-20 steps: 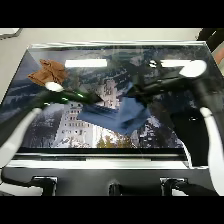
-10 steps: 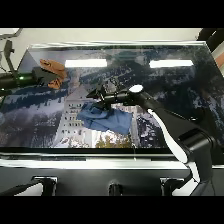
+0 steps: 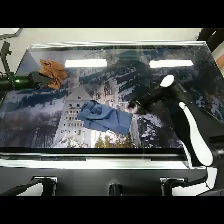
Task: Fold the shirts.
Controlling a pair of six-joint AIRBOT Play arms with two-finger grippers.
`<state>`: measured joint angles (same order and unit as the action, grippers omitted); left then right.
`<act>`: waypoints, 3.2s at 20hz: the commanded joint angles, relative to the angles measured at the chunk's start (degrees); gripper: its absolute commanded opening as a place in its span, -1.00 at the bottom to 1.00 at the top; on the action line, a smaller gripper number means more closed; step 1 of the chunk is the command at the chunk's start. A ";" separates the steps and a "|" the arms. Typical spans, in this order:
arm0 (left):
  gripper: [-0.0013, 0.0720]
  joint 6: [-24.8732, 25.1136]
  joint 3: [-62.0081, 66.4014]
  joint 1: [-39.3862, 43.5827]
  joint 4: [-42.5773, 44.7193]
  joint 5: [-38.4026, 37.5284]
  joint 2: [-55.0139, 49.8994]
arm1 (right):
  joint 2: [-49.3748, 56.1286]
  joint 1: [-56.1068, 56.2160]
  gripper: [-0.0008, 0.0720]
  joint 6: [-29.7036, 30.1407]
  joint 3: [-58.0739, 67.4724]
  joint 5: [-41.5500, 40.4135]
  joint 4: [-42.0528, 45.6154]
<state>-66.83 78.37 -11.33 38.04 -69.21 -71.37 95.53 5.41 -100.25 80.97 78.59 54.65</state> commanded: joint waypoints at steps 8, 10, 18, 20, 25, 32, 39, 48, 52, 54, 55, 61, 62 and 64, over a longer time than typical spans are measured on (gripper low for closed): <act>-0.90 0.87 0.02 -0.02 1.05 -1.92 0.24 | 1.42 6.14 0.13 -1.40 -16.65 -20.33 -11.85; -0.90 0.90 0.00 0.00 1.05 -1.92 0.24 | 1.40 6.67 -0.87 1.46 -16.20 -22.05 -15.91; -0.90 1.57 0.00 -0.02 1.22 -1.73 -0.04 | -14.75 -5.75 -0.90 -0.33 6.75 -6.05 1.20; -0.90 2.38 0.00 0.00 1.22 -1.73 -0.09 | -17.88 -12.33 -0.90 -5.84 13.57 -0.50 6.45; -0.90 2.56 0.00 0.00 1.22 -1.73 -0.42 | -19.76 -28.15 -0.90 -7.13 18.75 13.68 12.72; -0.90 2.60 0.00 0.00 1.22 -1.79 -0.63 | -19.78 -44.26 -0.90 -13.55 18.75 17.62 13.18; -0.90 3.87 0.00 0.00 1.22 -1.84 -0.66 | -20.55 -51.65 -0.89 -13.44 18.05 27.50 23.28; -0.90 3.85 0.00 3.41 1.22 -1.31 -1.62 | -31.56 -51.69 0.08 -13.57 -24.35 17.75 38.40; -0.90 3.32 1.22 5.90 1.18 -1.38 -1.68 | -31.91 -51.69 0.74 -8.28 -18.40 13.05 42.88; -0.90 1.70 5.68 5.77 1.29 -1.31 -1.68 | -31.91 -51.63 0.74 -3.58 -6.56 5.62 41.48; -0.91 1.64 9.09 5.70 2.95 -0.98 -1.68 | -31.91 -51.58 0.73 -3.45 0.37 -0.26 38.80; -0.84 -25.38 18.69 15.65 59.87 0.76 -2.05 | -30.27 -27.87 0.47 -0.57 14.51 -10.58 27.76; -0.24 -25.40 16.24 16.24 58.45 -2.95 -2.10 | -28.61 -21.77 0.50 -1.03 13.07 -5.31 28.83; 0.98 -28.76 7.76 16.92 55.78 -12.28 -2.01 | -23.85 -11.52 0.58 -0.92 7.21 3.85 29.20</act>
<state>-87.94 91.81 3.44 85.49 -72.01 -73.34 67.64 -19.18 -101.75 90.83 73.84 84.58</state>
